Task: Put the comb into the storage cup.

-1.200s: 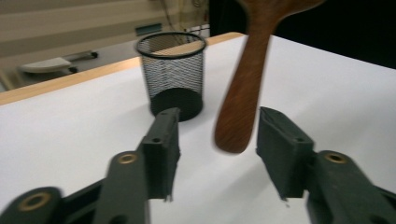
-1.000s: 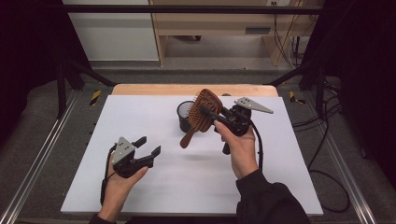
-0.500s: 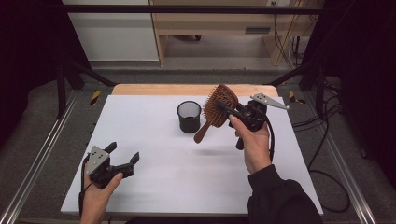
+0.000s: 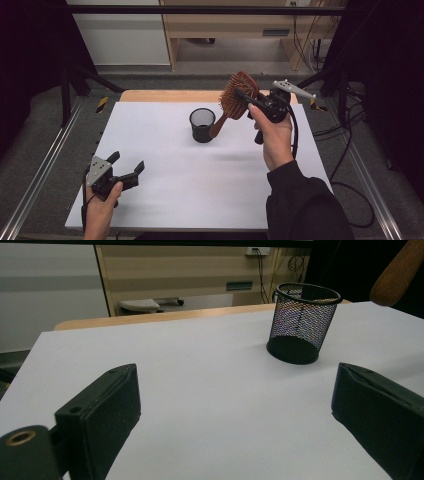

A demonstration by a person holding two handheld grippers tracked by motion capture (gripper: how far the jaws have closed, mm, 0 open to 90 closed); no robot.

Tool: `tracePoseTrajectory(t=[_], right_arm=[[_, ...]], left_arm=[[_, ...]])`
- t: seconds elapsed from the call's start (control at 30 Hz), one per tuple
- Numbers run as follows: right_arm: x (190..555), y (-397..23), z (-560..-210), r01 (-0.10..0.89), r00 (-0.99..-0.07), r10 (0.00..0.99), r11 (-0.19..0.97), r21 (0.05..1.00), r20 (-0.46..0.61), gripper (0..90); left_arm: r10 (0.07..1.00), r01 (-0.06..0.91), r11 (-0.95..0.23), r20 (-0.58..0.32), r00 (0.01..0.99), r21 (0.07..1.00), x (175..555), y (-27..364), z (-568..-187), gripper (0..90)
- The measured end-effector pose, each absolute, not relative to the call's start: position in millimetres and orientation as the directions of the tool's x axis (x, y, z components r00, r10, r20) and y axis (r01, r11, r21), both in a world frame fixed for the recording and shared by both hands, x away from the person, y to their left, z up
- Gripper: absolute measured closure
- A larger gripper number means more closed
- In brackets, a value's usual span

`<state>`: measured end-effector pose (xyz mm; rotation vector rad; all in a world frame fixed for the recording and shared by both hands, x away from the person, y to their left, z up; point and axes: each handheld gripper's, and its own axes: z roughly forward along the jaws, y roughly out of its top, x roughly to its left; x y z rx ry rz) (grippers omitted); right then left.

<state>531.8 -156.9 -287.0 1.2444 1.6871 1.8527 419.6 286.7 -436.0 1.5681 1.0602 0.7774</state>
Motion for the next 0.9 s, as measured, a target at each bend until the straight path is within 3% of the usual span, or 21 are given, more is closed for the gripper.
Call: tracePoseTrajectory(t=[0.47, 0.9], right_arm=[[571, -135, -261, 0.260, -0.538, 0.764, -0.252, 0.932, 0.356, 52.8], [607, -120, -267, 0.255, -0.499, 0.789, -0.262, 0.931, 0.359, 52.7]], left_arm=[[0.917, 0.237, -0.049, -0.051, 0.397, 0.970, 421, 289, -437, 4.0], [0.913, 0.241, -0.051, -0.052, 0.403, 0.969, 422, 289, -438, 4.0]])
